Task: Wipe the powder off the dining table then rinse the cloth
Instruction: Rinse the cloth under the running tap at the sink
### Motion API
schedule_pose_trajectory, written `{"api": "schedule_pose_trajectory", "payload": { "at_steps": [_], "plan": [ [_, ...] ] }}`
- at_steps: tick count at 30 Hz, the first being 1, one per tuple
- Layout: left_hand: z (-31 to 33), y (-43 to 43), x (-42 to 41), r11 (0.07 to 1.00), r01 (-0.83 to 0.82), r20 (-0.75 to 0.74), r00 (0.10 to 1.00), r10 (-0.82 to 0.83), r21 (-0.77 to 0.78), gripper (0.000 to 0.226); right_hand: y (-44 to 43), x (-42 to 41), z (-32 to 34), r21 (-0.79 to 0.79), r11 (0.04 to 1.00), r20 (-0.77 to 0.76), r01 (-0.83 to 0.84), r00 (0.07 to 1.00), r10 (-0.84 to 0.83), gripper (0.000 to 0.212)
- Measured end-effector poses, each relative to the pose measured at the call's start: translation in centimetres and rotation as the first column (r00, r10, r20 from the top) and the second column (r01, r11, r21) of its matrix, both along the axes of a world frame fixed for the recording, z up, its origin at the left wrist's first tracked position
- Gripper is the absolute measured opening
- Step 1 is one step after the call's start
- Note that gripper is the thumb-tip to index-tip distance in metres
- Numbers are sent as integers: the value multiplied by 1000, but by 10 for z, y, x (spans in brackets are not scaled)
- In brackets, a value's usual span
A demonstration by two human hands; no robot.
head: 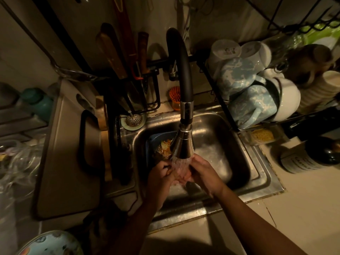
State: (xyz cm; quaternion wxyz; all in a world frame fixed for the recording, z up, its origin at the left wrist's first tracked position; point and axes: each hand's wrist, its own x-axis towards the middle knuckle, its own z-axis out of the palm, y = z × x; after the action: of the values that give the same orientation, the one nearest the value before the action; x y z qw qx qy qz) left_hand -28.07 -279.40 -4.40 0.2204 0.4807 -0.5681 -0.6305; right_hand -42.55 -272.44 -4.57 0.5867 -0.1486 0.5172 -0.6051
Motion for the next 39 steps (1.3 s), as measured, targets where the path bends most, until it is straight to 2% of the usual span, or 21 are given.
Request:
{"api": "schedule_pose_trajectory", "payload": {
  "at_steps": [2, 5, 8, 13, 17, 20, 22, 24, 26, 28, 30, 32, 33, 35, 37, 39],
  "plan": [
    [-3, 0, 1, 1000, -9, 47, 999, 10, -22, 12, 0, 2, -4, 0, 999, -62, 43, 997, -43, 7],
    [-5, 0, 1, 997, -18, 121, 992, 27, -74, 11, 1, 2, -11, -8, 999, -193, 42, 980, -43, 13],
    [-1, 3, -2, 997, -47, 112, 992, 53, -58, 25, 1, 3, -9, 25, 999, -201, 31, 979, -26, 14],
    [-9, -1, -1, 995, -99, 96, 990, 100, -19, 21, -2, 7, -8, 29, 999, -247, 37, 969, -28, 9],
    [-5, -1, -5, 991, -136, 100, 986, 137, -11, 23, 1, 3, -15, 46, 998, -177, 47, 983, -39, 21],
    [-4, 2, -10, 972, -232, 65, 971, 230, 22, 14, 4, 2, -12, 66, 997, -122, 37, 992, -28, 34],
    [-2, 2, -12, 964, -264, 70, 962, 262, 13, 6, 7, 6, -7, 83, 996, 2, 12, 1000, -12, 33],
    [0, 4, -13, 975, -213, 8, 977, 213, 59, 7, 9, 9, 0, 95, 995, 156, 8, 988, -22, 37],
    [5, 7, -12, 991, -117, -53, 991, 120, 62, 11, 5, 9, 1, 106, 993, 197, 43, 978, -64, 35],
    [2, 6, -8, 995, -66, 37, 997, 69, -80, 6, 0, 9, -1, 111, 992, 130, 68, 988, -82, 29],
    [-4, 1, -3, 982, -54, 153, 985, 82, -182, 15, -2, 8, 0, 117, 991, 49, 68, 996, -74, 20],
    [-3, -1, -2, 976, -101, 94, 988, 121, -194, 10, -2, 7, 1, 140, 989, -44, 54, 998, -48, 17],
    [-2, -3, -2, 976, -103, 84, 989, 121, -192, 19, -2, 7, 0, 151, 987, -89, 50, 995, -36, 18],
    [-3, -7, 1, 985, -35, 94, 994, 52, -171, 41, -4, 6, -6, 152, 987, -174, 48, 985, -21, 19],
    [-4, -11, 2, 984, 17, 153, 988, 11, -180, 44, -5, 6, -10, 133, 989, -245, 60, 969, -26, 24],
    [-7, -13, -1, 986, 1, 180, 983, 30, -169, 44, -7, 6, -11, 114, 991, -321, 77, 946, -36, 33]
  ]
}}
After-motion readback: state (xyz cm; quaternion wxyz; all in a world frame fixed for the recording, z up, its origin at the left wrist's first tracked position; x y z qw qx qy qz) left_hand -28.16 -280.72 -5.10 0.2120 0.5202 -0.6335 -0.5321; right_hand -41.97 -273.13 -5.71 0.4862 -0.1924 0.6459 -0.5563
